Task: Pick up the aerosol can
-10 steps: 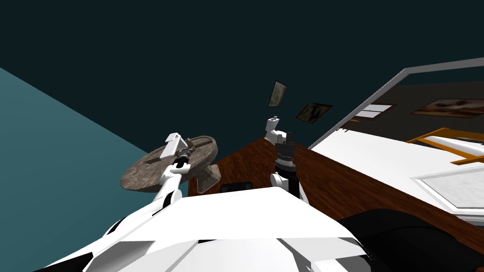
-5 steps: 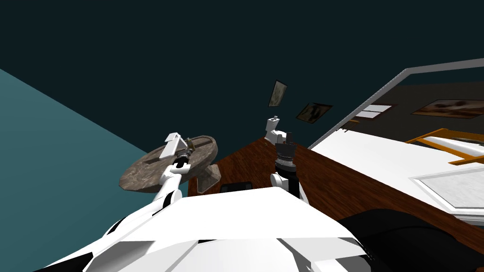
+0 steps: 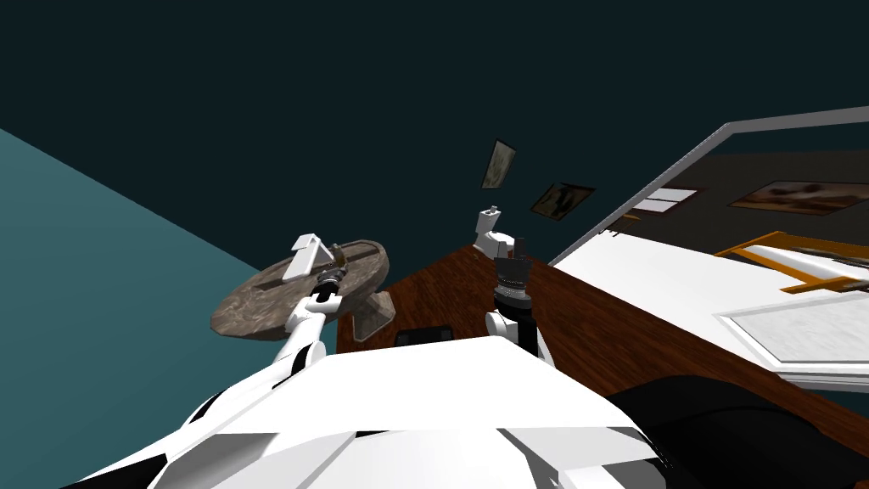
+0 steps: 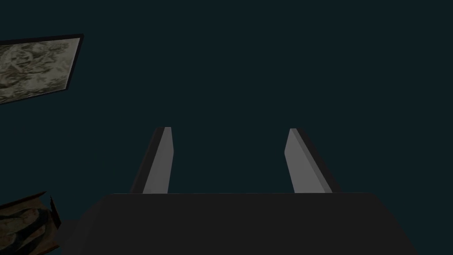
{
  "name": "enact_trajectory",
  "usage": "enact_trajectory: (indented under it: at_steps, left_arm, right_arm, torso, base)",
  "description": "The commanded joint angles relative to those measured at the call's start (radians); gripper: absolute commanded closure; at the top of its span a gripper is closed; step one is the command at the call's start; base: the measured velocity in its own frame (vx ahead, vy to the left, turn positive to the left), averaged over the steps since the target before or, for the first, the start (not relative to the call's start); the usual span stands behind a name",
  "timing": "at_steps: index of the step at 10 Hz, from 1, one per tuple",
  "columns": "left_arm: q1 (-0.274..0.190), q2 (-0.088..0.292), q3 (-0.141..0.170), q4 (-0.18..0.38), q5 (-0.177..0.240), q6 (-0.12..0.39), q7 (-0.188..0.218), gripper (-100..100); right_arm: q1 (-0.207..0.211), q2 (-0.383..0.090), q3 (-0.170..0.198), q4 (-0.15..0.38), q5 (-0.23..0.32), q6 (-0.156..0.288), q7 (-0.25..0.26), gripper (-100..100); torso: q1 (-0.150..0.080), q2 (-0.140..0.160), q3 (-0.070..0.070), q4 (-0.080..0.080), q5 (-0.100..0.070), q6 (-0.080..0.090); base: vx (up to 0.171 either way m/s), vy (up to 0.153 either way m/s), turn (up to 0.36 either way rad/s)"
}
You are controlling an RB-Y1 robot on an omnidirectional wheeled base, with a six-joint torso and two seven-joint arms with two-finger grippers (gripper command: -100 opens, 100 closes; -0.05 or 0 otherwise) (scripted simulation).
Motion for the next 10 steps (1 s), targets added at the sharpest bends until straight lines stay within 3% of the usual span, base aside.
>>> enact_trajectory:
  at_steps: [1, 4, 6, 10]
  left_arm:
    - [0.019, -0.012, -0.010, 0.012, 0.000, 0.022, 0.008, -100]
    - [0.019, -0.009, -0.017, 0.021, 0.001, 0.035, 0.014, -100]
    - [0.001, 0.006, -0.025, 0.032, 0.009, 0.058, 0.023, -100]
    - [-0.038, 0.020, -0.025, 0.017, 0.014, 0.063, 0.016, -100]
  right_arm:
    - [0.000, 0.000, 0.000, 0.000, 0.000, 0.000, 0.000, 0]
    - [0.000, 0.000, 0.000, 0.000, 0.000, 0.000, 0.000, 0]
    - [0.000, 0.000, 0.000, 0.000, 0.000, 0.000, 0.000, 0]
    - [0.000, 0.000, 0.000, 0.000, 0.000, 0.000, 0.000, 0]
  torso:
    - [0.000, 0.000, 0.000, 0.000, 0.000, 0.000]
    - [-0.017, 0.028, 0.004, -0.019, 0.024, -0.012]
    - [-0.021, 0.033, 0.003, -0.028, 0.035, -0.013]
    - [-0.015, 0.021, -0.005, -0.032, 0.039, -0.012]
  base:
    - [-0.141, -0.033, -0.013]
    - [-0.058, -0.027, 0.002]
    - [0.041, 0.036, -0.020]
    - [0.150, 0.084, -0.049]
